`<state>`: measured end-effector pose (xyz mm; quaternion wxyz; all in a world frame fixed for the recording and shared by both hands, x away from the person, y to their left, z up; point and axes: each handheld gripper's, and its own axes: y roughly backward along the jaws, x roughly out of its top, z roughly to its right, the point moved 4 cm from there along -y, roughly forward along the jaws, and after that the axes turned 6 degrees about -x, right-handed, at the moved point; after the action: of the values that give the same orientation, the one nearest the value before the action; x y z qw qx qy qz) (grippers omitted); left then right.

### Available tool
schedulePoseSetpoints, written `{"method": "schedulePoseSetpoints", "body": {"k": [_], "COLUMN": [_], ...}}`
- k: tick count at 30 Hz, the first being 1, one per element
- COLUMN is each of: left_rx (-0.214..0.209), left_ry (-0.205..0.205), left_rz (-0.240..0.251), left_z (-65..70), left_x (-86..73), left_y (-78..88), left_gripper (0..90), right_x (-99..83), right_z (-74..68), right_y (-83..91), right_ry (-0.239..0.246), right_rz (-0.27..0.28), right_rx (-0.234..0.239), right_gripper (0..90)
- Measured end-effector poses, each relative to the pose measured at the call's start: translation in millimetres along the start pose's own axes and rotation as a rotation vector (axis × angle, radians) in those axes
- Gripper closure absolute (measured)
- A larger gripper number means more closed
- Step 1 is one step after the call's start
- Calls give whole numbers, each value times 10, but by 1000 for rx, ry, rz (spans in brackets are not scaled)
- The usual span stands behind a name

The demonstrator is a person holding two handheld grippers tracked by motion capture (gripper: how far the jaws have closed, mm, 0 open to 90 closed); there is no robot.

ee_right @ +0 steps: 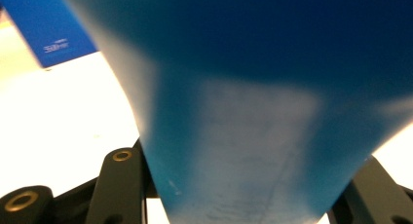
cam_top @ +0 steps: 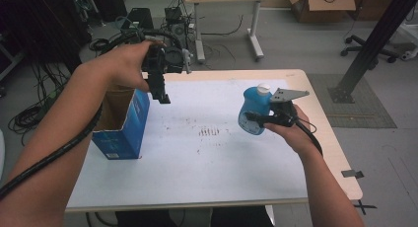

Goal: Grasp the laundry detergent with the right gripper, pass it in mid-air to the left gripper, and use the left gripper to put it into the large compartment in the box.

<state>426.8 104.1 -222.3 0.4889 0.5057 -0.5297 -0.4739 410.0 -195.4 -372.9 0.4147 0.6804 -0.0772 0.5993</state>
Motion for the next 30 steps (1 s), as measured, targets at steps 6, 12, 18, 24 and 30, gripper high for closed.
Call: {"method": "schedulePoseSetpoints", "body": {"k": [6, 12, 18, 24, 30], "left_rx": [-5, -26, -39, -52, -78], "left_ry": [-15, -31, -42, -44, -42], "left_rz": [-6, -10, -30, -32, -15], "left_z": [39, 97, 137, 176, 216], "left_x": [55, 148, 212, 249, 259], "left_y": [47, 14, -55, -107, -186], "left_gripper": [3, 2, 3, 3, 4], "right_x": [69, 138, 169, 176, 189], "right_z": [-87, -283, -498, -667, -775], "right_y": [77, 69, -20, -139, -270], "right_ry": [61, 134, 188, 215, 228], "right_rz": [-1, 1, 2, -3, -11], "right_rx": [98, 196, 291, 341, 364], "right_gripper": [460, 460, 462, 462, 466]}}
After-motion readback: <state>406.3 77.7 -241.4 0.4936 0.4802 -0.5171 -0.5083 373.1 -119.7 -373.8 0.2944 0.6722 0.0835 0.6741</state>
